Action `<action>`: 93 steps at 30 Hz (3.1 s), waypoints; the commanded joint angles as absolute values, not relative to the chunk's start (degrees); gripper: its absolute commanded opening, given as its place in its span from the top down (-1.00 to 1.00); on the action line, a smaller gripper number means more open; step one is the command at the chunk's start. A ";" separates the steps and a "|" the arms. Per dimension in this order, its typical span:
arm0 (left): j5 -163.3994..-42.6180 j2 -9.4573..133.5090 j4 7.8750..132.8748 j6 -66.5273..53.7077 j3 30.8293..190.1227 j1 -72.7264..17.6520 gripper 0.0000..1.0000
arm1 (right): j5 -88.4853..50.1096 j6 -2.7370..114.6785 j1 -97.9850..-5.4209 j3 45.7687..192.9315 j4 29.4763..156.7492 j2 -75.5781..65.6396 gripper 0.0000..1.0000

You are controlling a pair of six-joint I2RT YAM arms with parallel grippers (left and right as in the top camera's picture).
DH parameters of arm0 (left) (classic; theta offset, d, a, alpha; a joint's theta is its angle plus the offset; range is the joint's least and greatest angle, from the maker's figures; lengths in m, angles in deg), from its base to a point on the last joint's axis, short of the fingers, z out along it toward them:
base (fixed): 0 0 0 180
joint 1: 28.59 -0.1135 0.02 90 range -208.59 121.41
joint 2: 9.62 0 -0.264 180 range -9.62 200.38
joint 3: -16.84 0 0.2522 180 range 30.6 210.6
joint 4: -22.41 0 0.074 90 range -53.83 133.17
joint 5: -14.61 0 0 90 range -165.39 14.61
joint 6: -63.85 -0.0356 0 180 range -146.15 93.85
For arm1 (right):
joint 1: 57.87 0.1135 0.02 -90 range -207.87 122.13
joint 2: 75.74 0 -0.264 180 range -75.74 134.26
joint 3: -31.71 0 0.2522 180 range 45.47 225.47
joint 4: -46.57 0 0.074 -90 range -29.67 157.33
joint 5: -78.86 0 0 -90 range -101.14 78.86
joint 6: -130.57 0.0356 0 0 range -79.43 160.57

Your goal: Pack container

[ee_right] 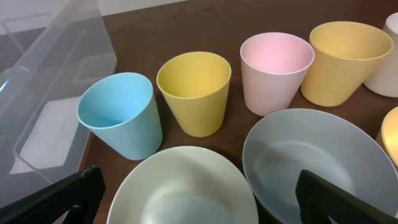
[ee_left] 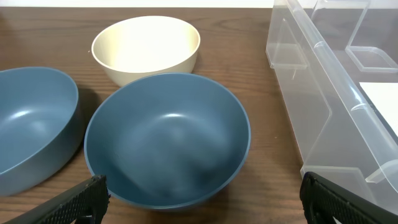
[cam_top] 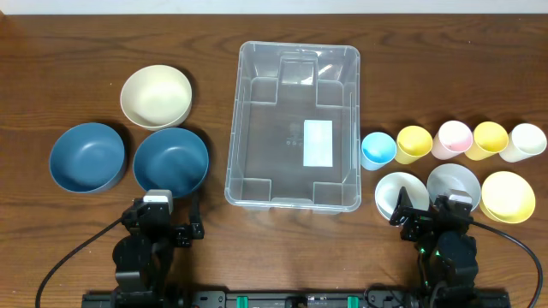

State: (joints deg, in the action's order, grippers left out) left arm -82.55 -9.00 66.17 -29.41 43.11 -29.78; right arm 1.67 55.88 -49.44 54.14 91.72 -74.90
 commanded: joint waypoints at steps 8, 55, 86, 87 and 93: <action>-82.86 -9.39 66.17 -30.00 42.83 -29.76 -0.96 | 1.89 55.75 -49.88 53.99 91.57 -75.43 -0.99; -82.86 -9.39 66.17 -30.00 42.83 -29.76 -0.96 | 1.89 55.75 -49.88 53.99 91.57 -75.43 -0.98; -80.28 -5.72 61.14 -17.20 50.33 -29.78 -0.96 | 1.89 55.75 -49.88 53.99 91.57 -75.43 -0.98; -79.71 -3.56 61.45 -17.17 52.16 -29.82 -0.96 | 1.89 55.75 -49.88 53.99 91.57 -75.43 -0.99; -76.43 15.87 66.28 -17.22 64.29 -29.80 -0.96 | 1.89 55.75 -49.88 53.99 91.57 -75.43 -0.98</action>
